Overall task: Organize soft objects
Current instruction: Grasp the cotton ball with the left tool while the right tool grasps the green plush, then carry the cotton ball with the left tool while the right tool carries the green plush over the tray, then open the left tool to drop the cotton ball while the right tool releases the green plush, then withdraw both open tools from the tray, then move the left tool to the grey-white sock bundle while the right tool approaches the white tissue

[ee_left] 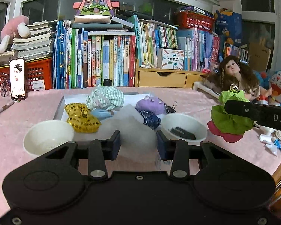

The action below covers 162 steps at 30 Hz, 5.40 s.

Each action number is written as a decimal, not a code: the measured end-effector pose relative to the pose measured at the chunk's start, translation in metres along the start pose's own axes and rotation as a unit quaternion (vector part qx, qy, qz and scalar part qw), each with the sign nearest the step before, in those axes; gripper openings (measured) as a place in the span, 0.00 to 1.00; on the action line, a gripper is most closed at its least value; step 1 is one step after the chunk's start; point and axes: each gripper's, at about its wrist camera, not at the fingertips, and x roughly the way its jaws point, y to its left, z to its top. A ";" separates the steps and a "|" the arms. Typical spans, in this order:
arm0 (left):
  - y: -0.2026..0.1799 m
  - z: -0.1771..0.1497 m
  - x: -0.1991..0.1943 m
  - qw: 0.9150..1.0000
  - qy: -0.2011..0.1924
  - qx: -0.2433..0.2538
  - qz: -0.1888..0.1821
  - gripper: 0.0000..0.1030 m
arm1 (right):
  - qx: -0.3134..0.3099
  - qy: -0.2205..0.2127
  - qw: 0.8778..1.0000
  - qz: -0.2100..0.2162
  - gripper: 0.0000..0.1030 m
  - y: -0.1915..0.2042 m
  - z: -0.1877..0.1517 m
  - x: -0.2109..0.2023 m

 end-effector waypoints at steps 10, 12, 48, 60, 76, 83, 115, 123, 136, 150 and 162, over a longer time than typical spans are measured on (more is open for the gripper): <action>0.018 0.065 -0.004 1.000 -0.016 -0.001 -0.014 0.36 | 0.011 0.009 0.999 0.029 0.25 0.002 0.037 0.025; 0.022 0.081 -0.003 1.000 -0.019 0.000 -0.014 0.36 | 0.016 0.014 0.999 0.037 0.25 0.003 0.046 0.034; 0.149 0.160 0.199 0.983 0.152 -0.079 0.064 0.36 | -0.020 0.202 0.979 0.024 0.25 0.063 0.093 0.269; 0.154 0.141 0.214 0.977 0.183 -0.088 0.061 0.36 | -0.027 0.245 0.969 0.022 0.25 0.067 0.075 0.287; 0.153 0.136 0.211 0.973 0.204 -0.091 0.051 0.37 | -0.013 0.278 0.960 0.019 0.35 0.068 0.067 0.289; 0.148 0.142 0.196 0.978 0.189 -0.072 0.053 0.48 | 0.000 0.263 0.964 0.030 0.61 0.062 0.076 0.278; 0.055 0.108 0.011 0.995 0.066 0.059 -0.046 0.77 | 0.005 0.155 0.986 0.064 0.73 0.008 0.107 0.109; 0.029 0.057 -0.035 0.992 0.070 0.072 -0.077 0.78 | 0.022 0.171 0.984 0.036 0.75 -0.023 0.086 0.083; -0.048 -0.014 -0.074 0.992 -0.013 0.086 -0.094 0.76 | 0.087 0.214 0.973 -0.011 0.75 -0.079 0.043 0.076; -0.135 -0.057 -0.006 0.997 -0.027 0.068 -0.023 0.53 | 0.143 0.245 0.959 0.004 0.64 -0.111 0.016 0.091; -0.179 -0.061 0.060 0.996 -0.010 0.070 0.049 0.48 | 0.151 0.272 0.950 0.021 0.49 -0.118 0.004 0.120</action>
